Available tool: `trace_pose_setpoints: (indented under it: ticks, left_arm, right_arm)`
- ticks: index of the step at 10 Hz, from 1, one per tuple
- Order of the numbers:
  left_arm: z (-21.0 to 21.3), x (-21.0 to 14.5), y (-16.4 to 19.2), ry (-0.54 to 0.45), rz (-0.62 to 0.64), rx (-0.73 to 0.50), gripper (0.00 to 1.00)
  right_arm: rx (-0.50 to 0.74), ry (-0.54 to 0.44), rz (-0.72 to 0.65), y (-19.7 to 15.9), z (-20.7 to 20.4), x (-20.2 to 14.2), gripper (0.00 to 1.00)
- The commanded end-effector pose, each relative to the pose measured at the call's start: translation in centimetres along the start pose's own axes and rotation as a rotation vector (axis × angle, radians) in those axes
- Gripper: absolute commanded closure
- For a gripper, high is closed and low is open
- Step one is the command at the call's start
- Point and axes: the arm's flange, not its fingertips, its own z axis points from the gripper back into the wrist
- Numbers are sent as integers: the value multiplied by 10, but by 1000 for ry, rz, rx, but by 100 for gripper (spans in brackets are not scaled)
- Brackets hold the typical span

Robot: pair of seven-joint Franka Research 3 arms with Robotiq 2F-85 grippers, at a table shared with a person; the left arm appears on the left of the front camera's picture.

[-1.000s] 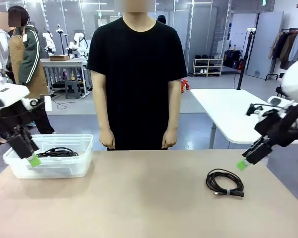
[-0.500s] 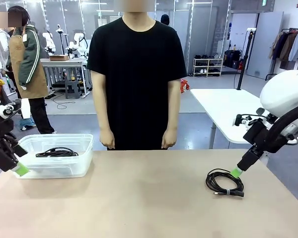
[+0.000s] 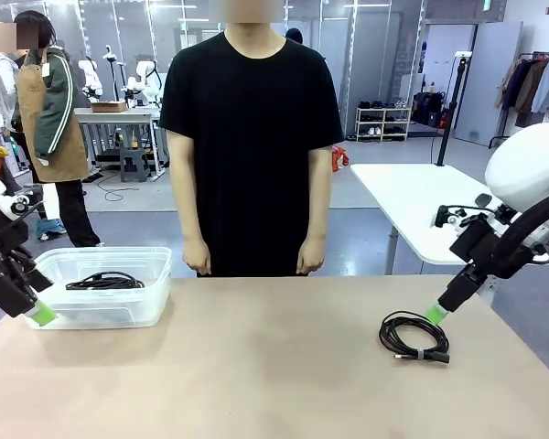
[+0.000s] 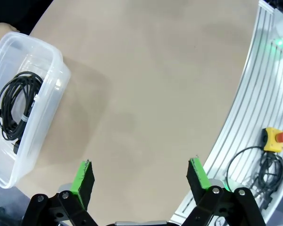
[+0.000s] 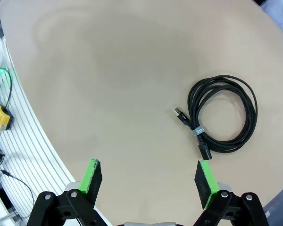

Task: Organize and store the cables.
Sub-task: Place the USB Extension Cable into the Organizing box.

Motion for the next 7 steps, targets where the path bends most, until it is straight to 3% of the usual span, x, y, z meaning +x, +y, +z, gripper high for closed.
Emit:
trace_pose_setpoints:
  ticks: [1,3,7]
  left_arm:
    - [3,4,2,13,12,-2,0]
    - [3,4,2,13,12,-2,0]
    - [3,4,2,13,12,-2,0]
  right_arm:
    - [-40,146,194,-12,-29,22,0]
    - [-43,314,435,-28,-67,41,0]
    - [-33,388,561,-51,-122,51,0]
